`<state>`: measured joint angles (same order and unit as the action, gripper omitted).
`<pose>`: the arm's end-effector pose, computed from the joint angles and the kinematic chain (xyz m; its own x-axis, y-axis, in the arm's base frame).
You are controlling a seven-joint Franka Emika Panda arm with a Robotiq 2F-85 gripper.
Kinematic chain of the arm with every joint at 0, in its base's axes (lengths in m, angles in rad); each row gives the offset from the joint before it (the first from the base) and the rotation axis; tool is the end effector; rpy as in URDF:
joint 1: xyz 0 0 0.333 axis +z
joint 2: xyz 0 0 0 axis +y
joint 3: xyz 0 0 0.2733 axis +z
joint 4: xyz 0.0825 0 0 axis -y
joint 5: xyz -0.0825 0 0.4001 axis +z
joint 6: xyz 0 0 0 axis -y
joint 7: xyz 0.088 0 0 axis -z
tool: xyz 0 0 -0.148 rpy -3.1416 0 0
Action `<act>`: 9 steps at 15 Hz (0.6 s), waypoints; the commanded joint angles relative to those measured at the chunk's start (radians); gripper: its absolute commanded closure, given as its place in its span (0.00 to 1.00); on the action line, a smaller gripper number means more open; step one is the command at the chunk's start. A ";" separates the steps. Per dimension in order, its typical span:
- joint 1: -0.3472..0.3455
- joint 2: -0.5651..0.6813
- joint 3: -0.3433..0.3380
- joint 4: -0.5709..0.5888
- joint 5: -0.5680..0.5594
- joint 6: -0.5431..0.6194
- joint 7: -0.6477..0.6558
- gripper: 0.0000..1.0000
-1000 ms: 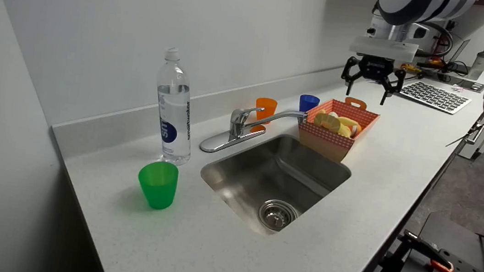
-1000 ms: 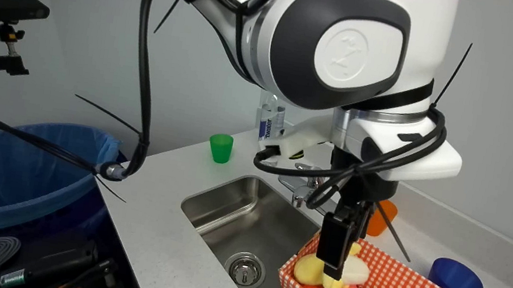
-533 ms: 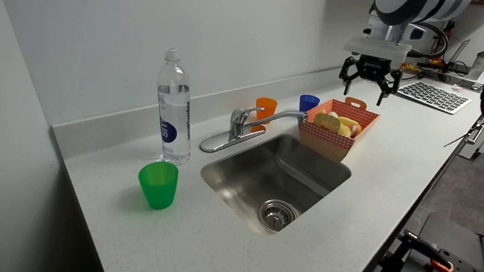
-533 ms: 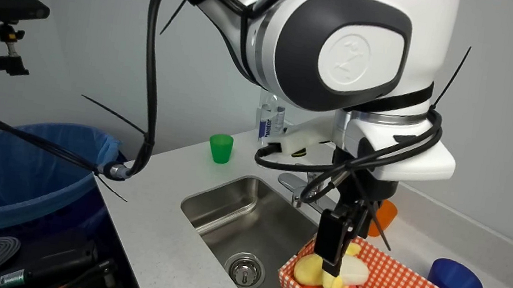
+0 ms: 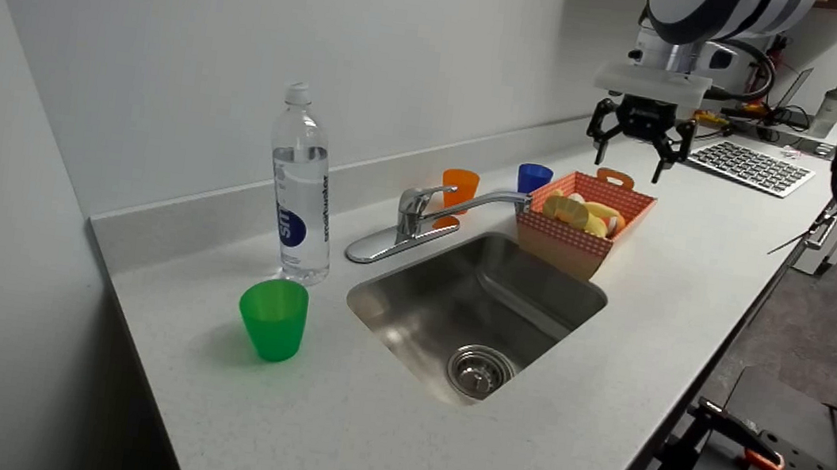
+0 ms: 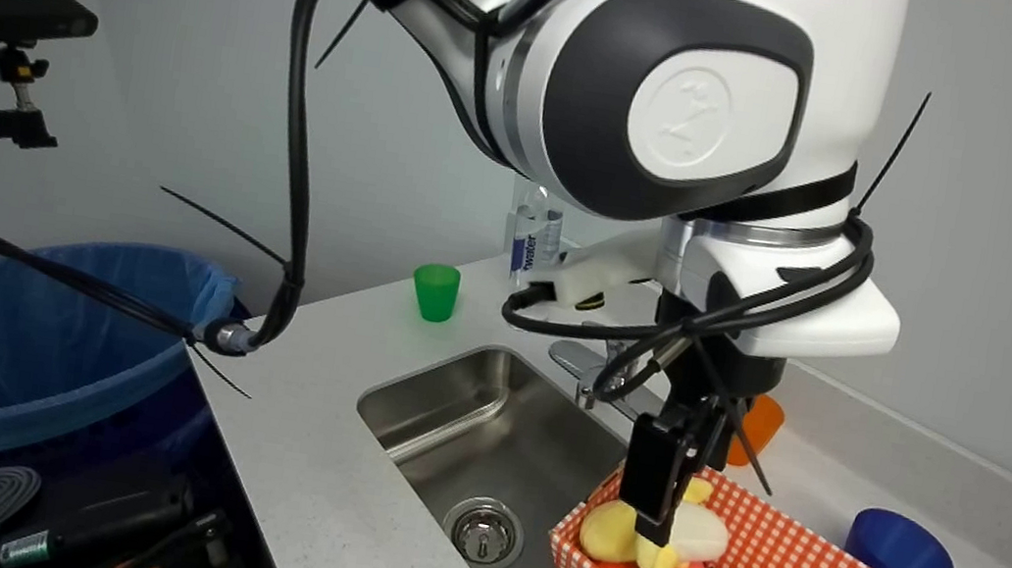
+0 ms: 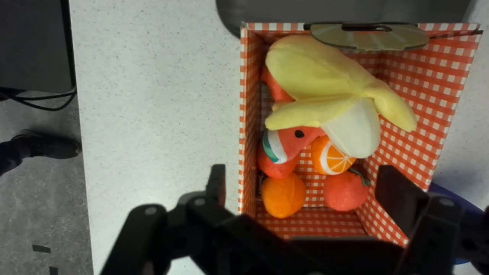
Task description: Move the basket forward.
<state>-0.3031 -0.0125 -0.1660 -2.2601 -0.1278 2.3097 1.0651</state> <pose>0.4788 -0.2497 0.2790 0.1185 -0.9865 0.1131 -0.9928 -0.1197 -0.0034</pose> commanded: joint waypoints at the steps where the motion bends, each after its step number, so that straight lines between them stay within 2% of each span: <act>1: 0.026 -0.002 -0.023 0.006 0.019 -0.038 -0.002 0.00; 6: 0.027 -0.001 -0.025 0.011 0.000 -0.084 0.011 0.00; 9: 0.026 0.000 -0.026 0.008 -0.014 -0.067 0.011 0.00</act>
<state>-0.3003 -0.0117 -0.1688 -2.2604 -0.1290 2.2528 1.0652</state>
